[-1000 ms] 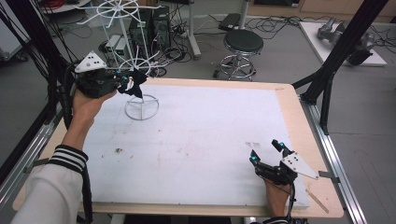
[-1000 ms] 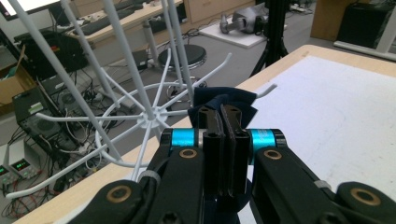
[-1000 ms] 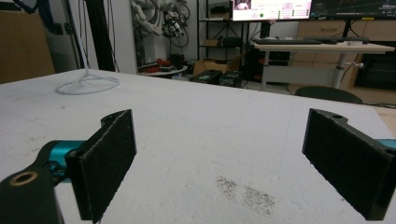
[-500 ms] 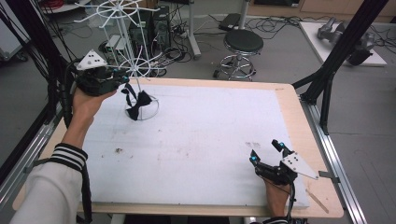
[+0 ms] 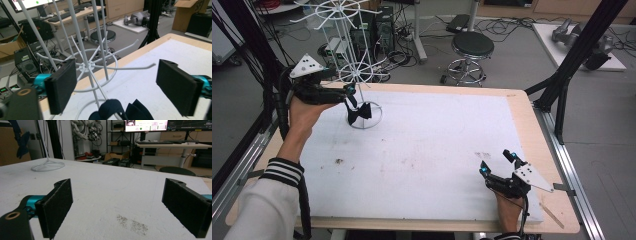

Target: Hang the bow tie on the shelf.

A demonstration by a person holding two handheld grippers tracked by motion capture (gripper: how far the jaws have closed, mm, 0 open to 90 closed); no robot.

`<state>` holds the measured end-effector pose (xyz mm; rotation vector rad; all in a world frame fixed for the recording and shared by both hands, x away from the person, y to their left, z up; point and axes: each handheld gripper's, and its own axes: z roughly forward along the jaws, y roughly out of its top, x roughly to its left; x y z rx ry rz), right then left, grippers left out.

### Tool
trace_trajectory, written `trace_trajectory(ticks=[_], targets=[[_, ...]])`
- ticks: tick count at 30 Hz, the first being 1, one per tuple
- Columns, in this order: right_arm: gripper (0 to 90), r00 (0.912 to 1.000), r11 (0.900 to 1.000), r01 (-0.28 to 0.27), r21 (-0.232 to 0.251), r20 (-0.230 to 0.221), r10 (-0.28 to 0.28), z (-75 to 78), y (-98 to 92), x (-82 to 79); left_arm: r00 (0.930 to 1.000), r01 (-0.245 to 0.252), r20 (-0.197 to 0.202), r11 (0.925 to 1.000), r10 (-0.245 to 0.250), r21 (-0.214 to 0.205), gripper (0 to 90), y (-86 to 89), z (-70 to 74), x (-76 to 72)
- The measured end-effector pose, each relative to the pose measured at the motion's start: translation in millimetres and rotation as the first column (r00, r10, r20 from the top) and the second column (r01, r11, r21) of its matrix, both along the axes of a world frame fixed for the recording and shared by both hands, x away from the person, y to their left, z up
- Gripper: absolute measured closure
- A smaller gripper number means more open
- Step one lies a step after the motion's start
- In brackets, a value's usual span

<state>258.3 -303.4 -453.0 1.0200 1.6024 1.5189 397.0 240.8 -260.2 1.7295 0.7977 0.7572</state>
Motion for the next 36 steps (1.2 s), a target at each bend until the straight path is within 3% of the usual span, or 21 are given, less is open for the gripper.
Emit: trace_trajectory(ticks=[9,15,21,23,27,30,33,36], targets=[[8.9,1.0000,1.0000,0.007,0.003,0.000,-0.007,0.0,0.4,-0.4,0.9967,0.038,0.073,0.9972,-0.034,-0.064,13.1,10.2,-13.5,-28.3],[8.9,0.9999,0.9999,0.011,-0.001,0.002,-0.011,-0.1,0.6,-0.4,0.9914,0.063,0.122,0.9920,-0.049,-0.109,13.1,25.2,-33.8,-58.8],[8.8,0.9999,0.9999,0.010,-0.006,0.007,-0.010,0.0,0.6,-0.2,0.9844,0.082,0.166,0.9869,-0.059,-0.139,13.1,37.4,-78.1,-89.0],[8.9,0.9999,0.9999,0.011,-0.005,0.007,-0.011,0.0,0.6,-0.2,0.9855,0.084,0.159,0.9843,-0.059,-0.155,13.1,41.9,-92.0,-94.8],[8.8,0.9999,0.9999,0.012,-0.003,0.004,-0.012,0.0,0.6,-0.4,0.9882,0.055,0.151,0.9810,-0.027,-0.186,12.8,48.9,-122.0,-106.9],[8.8,0.9999,0.9999,0.013,-0.003,0.004,-0.013,-0.1,0.6,-0.4,0.9862,0.031,0.165,0.9760,0.005,-0.216,12.8,51.2,-143.2,-116.5],[8.8,0.9999,0.9999,0.014,-0.003,0.005,-0.014,-0.1,0.7,-0.5,0.9870,0.001,0.157,0.9780,0.032,-0.208,12.8,52.3,-162.2,-122.9],[8.8,0.9999,0.9999,0.015,-0.003,0.006,-0.015,0.0,0.9,-0.6,0.9828,-0.016,0.177,0.9775,0.054,-0.210,12.8,53.5,-175.3,-128.4]])
